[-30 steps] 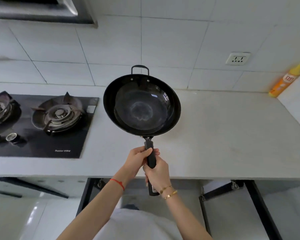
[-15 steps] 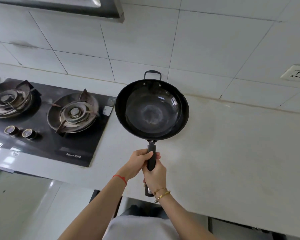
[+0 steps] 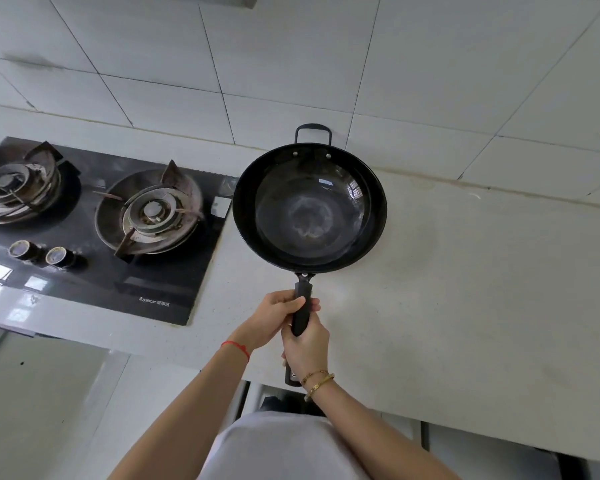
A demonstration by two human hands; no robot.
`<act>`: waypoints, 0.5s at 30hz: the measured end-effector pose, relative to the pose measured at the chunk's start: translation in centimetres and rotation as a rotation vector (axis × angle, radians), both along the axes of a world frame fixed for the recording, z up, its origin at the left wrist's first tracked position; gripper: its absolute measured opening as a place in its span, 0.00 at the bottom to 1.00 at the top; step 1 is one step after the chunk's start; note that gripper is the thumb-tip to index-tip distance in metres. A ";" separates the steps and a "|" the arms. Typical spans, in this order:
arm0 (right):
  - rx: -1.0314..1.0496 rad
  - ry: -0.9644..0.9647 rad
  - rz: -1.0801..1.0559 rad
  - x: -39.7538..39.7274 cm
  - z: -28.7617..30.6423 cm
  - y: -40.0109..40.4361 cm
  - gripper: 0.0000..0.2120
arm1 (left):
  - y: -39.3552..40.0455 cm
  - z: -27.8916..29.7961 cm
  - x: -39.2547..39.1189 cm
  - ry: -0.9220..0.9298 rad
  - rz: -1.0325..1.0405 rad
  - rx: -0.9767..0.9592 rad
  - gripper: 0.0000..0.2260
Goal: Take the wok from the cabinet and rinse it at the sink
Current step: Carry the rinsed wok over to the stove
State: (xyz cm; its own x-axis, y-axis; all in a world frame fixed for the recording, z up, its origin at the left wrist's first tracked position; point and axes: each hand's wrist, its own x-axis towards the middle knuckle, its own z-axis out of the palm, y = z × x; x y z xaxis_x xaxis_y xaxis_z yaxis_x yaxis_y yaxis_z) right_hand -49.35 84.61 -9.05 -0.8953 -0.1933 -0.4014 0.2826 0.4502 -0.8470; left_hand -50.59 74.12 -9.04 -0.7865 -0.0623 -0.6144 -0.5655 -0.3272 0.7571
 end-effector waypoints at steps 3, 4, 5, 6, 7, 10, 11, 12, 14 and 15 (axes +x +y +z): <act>-0.004 -0.018 0.015 0.1 0.3 -0.4 0.05 | -0.3 0.0 0.1 -0.008 -0.003 0.010 0.12; -0.003 -0.033 0.023 0.0 0.2 -0.5 0.05 | -0.4 0.0 0.1 -0.011 -0.006 0.012 0.12; 0.000 -0.045 0.034 -0.1 0.1 -0.5 0.05 | -0.4 0.0 0.1 -0.014 -0.012 0.010 0.12; 0.008 -0.051 0.052 -0.2 0.0 -0.5 0.06 | -0.3 0.0 0.1 -0.017 -0.017 0.006 0.12; 0.024 -0.057 0.079 -0.3 -0.1 -0.4 0.08 | -0.2 0.0 0.1 -0.025 -0.018 -0.004 0.12; 0.046 -0.086 0.182 -0.5 -0.3 0.2 0.11 | -0.3 -0.2 0.3 -0.048 0.002 -0.028 0.13; 0.043 -0.092 0.214 -0.6 -0.2 0.3 0.11 | -0.3 -0.2 0.5 -0.049 0.001 -0.042 0.13; 0.040 -0.093 0.243 -0.6 0.0 0.5 0.10 | -0.5 -0.3 0.7 -0.048 -0.002 -0.062 0.14; 0.037 -0.089 0.294 -0.7 0.4 0.9 0.10 | -0.9 -0.2 1.2 -0.040 -0.005 -0.110 0.14; 0.037 -0.090 0.310 -0.8 0.6 1.2 0.10 | -1.1 -0.2 1.5 -0.033 0.002 -0.139 0.15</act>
